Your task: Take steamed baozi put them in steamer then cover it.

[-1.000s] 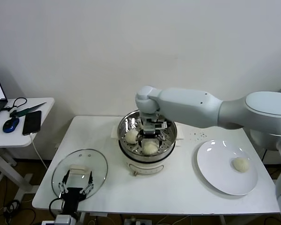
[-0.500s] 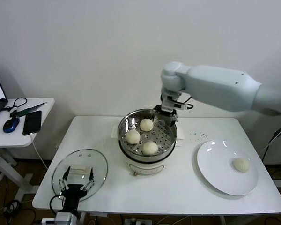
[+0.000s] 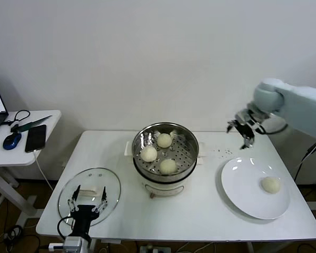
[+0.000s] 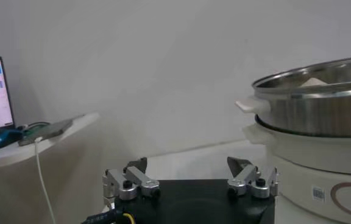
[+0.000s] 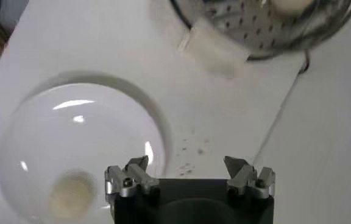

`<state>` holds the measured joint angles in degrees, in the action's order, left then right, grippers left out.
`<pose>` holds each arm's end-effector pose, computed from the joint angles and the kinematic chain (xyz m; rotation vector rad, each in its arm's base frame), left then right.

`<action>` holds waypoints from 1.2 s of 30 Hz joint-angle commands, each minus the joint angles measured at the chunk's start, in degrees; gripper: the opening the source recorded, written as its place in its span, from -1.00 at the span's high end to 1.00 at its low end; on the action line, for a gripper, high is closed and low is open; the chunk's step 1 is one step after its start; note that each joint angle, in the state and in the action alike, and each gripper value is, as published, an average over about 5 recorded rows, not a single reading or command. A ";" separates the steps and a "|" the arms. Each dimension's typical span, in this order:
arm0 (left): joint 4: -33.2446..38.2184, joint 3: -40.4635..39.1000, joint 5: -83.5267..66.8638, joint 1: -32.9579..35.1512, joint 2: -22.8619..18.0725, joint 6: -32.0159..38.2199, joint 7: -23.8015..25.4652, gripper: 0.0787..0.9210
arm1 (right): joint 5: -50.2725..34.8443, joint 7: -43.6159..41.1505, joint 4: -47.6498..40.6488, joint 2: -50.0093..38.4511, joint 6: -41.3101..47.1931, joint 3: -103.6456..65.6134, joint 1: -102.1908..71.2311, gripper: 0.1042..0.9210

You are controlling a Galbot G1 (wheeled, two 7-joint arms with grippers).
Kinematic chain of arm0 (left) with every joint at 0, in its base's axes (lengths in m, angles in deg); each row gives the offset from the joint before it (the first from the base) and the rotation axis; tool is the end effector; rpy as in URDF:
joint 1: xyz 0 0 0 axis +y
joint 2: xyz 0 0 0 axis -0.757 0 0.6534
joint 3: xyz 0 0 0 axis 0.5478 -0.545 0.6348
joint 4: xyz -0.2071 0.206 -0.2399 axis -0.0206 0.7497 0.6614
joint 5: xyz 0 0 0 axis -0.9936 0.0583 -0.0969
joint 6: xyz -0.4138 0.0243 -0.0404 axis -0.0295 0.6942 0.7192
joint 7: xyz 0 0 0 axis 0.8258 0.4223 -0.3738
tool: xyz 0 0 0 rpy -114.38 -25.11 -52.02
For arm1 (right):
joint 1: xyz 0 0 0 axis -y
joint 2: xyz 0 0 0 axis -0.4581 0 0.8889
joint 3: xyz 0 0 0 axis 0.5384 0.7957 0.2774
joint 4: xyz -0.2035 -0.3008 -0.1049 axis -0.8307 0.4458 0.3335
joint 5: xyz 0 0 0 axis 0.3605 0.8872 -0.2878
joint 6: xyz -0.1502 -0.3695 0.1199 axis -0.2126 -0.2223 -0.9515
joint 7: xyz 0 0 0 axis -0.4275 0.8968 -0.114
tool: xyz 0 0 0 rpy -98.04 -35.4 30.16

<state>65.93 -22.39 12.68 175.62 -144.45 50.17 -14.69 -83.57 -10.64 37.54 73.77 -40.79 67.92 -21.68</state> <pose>0.1856 0.0359 -0.3756 0.1103 -2.9626 -0.3285 0.6092 -0.1839 -0.0803 1.3078 -1.2385 1.5809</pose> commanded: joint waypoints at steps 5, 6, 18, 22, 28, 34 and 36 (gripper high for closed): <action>0.12 0.50 0.49 0.82 -0.36 0.05 -0.05 -0.77 | 8.04 -2.36 -11.72 -11.00 4.82 -25.71 -31.20 -0.76; 0.11 0.64 0.48 0.94 -0.38 0.07 -0.05 -0.77 | 8.38 -2.43 -12.74 -10.53 4.60 -26.83 -32.53 -0.76; -0.37 1.69 0.46 1.26 -0.57 -0.05 -0.15 -0.77 | 12.59 -2.15 -21.78 -4.35 0.63 -31.56 -37.21 -0.76; -0.56 1.75 0.50 1.25 -0.65 -0.10 -0.18 -0.77 | 12.80 -2.16 -23.83 -2.31 -0.05 -31.97 -37.44 -0.76; -0.61 1.77 0.67 1.31 -0.77 -0.16 -0.22 -0.77 | 12.88 -2.20 -25.64 0.03 -0.77 -32.49 -37.55 -0.76; -0.60 1.80 0.76 1.34 -0.78 -0.18 -0.25 -0.77 | 13.38 -2.34 -26.44 1.02 -1.64 -32.18 -37.19 -0.76; -0.57 1.79 0.78 1.34 -0.79 -0.20 -0.25 -0.77 | 13.53 -2.47 -26.63 1.08 -2.16 -32.10 -37.02 -0.76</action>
<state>65.36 -20.62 13.39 176.92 -145.20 50.01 -14.93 -71.18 -12.92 13.62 73.22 -41.84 37.38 -57.10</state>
